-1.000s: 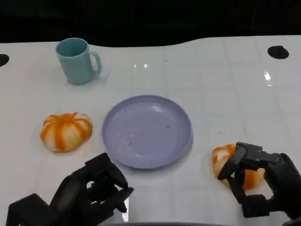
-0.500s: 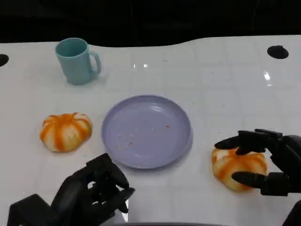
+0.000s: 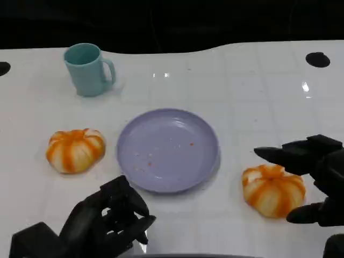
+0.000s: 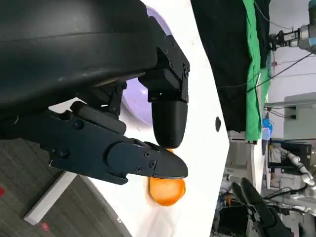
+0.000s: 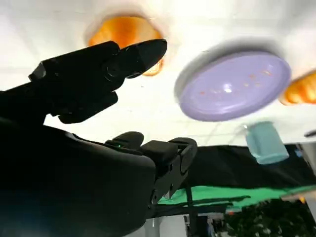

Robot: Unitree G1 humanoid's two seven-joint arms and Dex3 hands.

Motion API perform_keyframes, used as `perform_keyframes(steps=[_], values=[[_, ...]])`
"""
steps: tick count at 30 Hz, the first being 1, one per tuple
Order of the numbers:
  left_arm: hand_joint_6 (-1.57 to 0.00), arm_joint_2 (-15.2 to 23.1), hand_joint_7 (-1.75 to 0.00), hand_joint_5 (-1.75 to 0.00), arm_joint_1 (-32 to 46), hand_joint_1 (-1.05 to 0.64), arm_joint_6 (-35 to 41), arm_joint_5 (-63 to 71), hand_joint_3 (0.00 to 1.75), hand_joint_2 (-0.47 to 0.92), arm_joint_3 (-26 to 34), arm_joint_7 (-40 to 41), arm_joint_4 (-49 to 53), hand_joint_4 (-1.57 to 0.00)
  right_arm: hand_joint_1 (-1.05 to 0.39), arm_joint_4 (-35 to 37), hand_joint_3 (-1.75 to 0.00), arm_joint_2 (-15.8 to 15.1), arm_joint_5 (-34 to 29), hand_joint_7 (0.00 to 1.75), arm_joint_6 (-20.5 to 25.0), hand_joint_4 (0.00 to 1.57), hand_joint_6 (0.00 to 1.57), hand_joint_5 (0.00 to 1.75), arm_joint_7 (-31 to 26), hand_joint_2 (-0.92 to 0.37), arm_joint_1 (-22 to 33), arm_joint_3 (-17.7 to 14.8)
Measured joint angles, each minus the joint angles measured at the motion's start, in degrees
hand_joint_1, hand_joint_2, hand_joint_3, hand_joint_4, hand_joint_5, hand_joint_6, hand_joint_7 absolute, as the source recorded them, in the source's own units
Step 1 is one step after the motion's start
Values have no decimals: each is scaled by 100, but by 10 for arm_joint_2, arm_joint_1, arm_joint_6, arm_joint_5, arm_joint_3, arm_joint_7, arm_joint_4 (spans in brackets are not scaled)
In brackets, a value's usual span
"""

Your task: Grasp the bread from the table and place it into the plate.

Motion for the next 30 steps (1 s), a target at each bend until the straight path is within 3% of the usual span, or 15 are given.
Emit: perform_keyframes(steps=[9, 18, 30], values=[[-55, -4, -166, -175, 0, -61, 0, 0, 17, 92, -5, 0, 0, -69, -35, -6, 0, -13, -69, 0, 31, 1, 28, 31, 26, -72, -10, 37], [-56, -6, -166, -175, 0, -62, 0, 3, 18, 92, -7, 1, -1, -71, -33, 60, -2, -9, -122, 3, 39, 7, 36, 34, 23, -77, -66, 84], [-54, -10, -165, -175, 3, -62, 2, 2, 17, 92, -7, 2, -4, -68, -27, 169, -2, 23, -174, 1, 73, 12, 40, 30, 0, -82, -133, 152]])
